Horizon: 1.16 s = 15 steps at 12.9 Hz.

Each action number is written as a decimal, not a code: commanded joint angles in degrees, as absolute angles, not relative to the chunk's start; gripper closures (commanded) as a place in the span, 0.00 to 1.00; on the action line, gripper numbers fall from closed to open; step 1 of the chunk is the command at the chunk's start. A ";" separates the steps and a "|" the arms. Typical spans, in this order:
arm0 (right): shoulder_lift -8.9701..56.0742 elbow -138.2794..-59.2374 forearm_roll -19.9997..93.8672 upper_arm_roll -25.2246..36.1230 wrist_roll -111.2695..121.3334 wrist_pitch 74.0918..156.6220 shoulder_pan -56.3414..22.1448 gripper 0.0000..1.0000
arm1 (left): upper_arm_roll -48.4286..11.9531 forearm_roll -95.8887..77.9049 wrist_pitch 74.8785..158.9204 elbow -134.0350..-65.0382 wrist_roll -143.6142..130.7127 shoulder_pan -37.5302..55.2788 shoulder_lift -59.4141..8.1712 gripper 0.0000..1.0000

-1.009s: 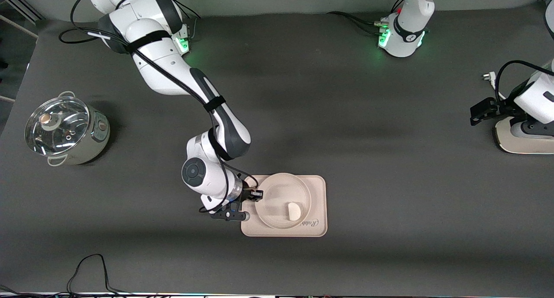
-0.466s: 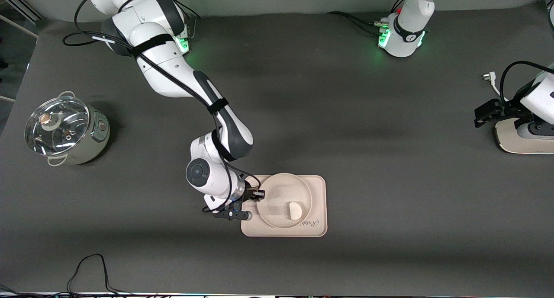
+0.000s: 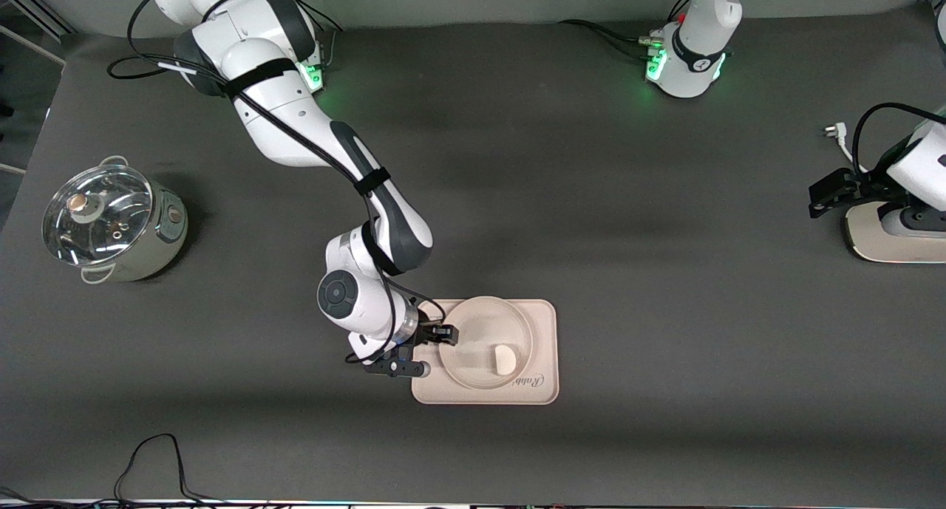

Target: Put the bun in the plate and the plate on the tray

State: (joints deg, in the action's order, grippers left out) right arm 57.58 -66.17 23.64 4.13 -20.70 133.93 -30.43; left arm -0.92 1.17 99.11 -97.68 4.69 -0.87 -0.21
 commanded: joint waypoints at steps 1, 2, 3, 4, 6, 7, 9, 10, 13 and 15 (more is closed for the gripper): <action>51.45 -68.62 24.96 4.39 -19.95 130.37 -30.15 0.00 | -0.62 1.41 98.96 -95.11 5.27 -0.26 -1.84 0.00; 47.76 -70.38 24.87 4.57 -20.13 127.38 -29.80 0.00 | -0.62 1.23 99.05 -94.75 5.27 -0.35 -2.37 0.00; 42.94 -73.27 24.26 4.57 -20.21 123.79 -28.75 0.00 | -0.62 1.14 98.97 -94.40 5.27 -0.53 -2.55 0.00; 37.58 -76.08 24.00 4.66 -20.13 119.40 -27.26 0.00 | -0.62 1.14 98.79 -94.39 5.36 -0.79 -2.55 0.00; 27.21 -80.23 17.62 4.57 -19.86 109.21 -23.66 0.00 | -0.62 1.14 98.52 -94.40 5.36 -0.88 -2.55 0.00; 22.37 -81.29 14.19 4.31 -19.34 103.94 -21.90 0.00 | -0.62 1.14 98.87 -94.39 5.19 -0.62 -2.64 0.00; 14.10 -83.49 12.66 2.39 -18.64 95.14 -16.12 0.00 | -0.53 1.14 98.35 -94.48 5.36 -1.14 -2.55 0.00; 10.93 -84.37 11.70 1.85 -15.50 91.97 -13.21 0.00 | -0.44 1.14 98.35 -94.48 5.54 -1.14 -2.55 0.00; 2.83 -89.46 6.43 1.93 -7.50 89.03 -8.71 0.00 | -0.53 1.14 98.53 -94.48 5.54 -1.14 -2.55 0.00; 1.76 -89.83 3.87 3.42 -2.30 88.86 -6.95 0.00 | -0.26 1.14 98.35 -94.48 6.23 -1.23 -2.55 0.00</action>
State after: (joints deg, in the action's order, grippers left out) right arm 3.91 -86.66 6.26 3.14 -6.34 88.11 -8.22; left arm -0.51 1.17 99.16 -95.50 4.75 -1.05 -2.24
